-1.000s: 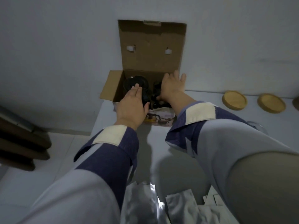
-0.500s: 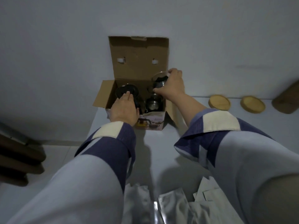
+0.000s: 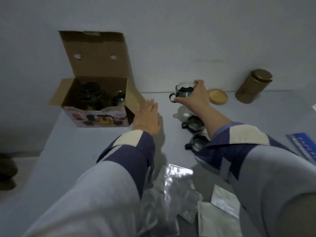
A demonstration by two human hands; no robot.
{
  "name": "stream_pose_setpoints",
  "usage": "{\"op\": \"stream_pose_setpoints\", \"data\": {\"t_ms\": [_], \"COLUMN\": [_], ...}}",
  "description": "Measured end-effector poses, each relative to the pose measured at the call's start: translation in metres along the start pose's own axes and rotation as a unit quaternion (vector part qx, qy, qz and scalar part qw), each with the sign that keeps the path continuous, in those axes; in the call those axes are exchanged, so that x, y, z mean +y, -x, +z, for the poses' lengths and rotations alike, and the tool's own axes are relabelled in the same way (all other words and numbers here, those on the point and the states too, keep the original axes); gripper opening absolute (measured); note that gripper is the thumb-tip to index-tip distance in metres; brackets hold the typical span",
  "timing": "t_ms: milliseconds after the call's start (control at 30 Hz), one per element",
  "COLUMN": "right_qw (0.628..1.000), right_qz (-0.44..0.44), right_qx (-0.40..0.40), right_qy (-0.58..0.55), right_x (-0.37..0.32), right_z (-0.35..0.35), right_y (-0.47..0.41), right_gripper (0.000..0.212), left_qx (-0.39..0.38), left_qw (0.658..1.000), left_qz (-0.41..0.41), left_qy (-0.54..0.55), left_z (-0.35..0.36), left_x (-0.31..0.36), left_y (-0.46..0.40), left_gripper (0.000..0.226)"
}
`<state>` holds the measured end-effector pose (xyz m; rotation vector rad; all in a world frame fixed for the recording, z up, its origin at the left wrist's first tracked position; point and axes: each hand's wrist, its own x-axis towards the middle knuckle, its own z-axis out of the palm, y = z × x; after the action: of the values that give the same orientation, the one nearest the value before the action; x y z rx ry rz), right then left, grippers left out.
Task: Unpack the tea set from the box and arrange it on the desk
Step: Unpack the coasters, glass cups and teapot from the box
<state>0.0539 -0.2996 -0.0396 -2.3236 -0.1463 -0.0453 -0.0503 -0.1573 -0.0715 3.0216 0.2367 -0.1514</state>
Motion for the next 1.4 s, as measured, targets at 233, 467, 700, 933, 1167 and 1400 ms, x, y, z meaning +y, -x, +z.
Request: {"op": "stream_pose_setpoints", "data": {"t_ms": [233, 467, 700, 933, 1167, 1400], "right_qw": [0.998, 0.996, 0.992, 0.992, 0.982, 0.97], "right_qz": [0.058, 0.09, 0.126, 0.12, 0.175, 0.135], "right_qx": [0.016, 0.016, 0.001, 0.022, -0.075, -0.115], "right_qy": [0.006, -0.006, -0.003, -0.013, 0.0, 0.165], "right_x": [0.082, 0.151, 0.193, 0.208, 0.195, 0.132], "right_z": [-0.055, -0.062, -0.043, -0.035, -0.052, -0.083], "right_y": [-0.006, -0.006, -0.002, 0.002, 0.005, -0.001], "right_gripper": [0.096, 0.096, 0.099, 0.096, 0.126, 0.092], "left_qx": [-0.109, -0.152, -0.162, -0.18, -0.169, -0.208], "left_qw": [0.992, 0.974, 0.98, 0.978, 0.982, 0.976], "left_qz": [-0.004, -0.068, -0.044, -0.042, -0.037, -0.003], "left_qy": [0.06, 0.151, 0.107, 0.092, 0.081, 0.07], "left_z": [0.064, 0.108, 0.115, 0.107, 0.106, 0.061], "left_x": [0.065, 0.083, 0.083, 0.091, 0.093, 0.075], "left_y": [0.004, 0.001, -0.006, -0.009, -0.005, -0.019], "left_gripper": [0.077, 0.062, 0.079, 0.083, 0.079, 0.06]}}
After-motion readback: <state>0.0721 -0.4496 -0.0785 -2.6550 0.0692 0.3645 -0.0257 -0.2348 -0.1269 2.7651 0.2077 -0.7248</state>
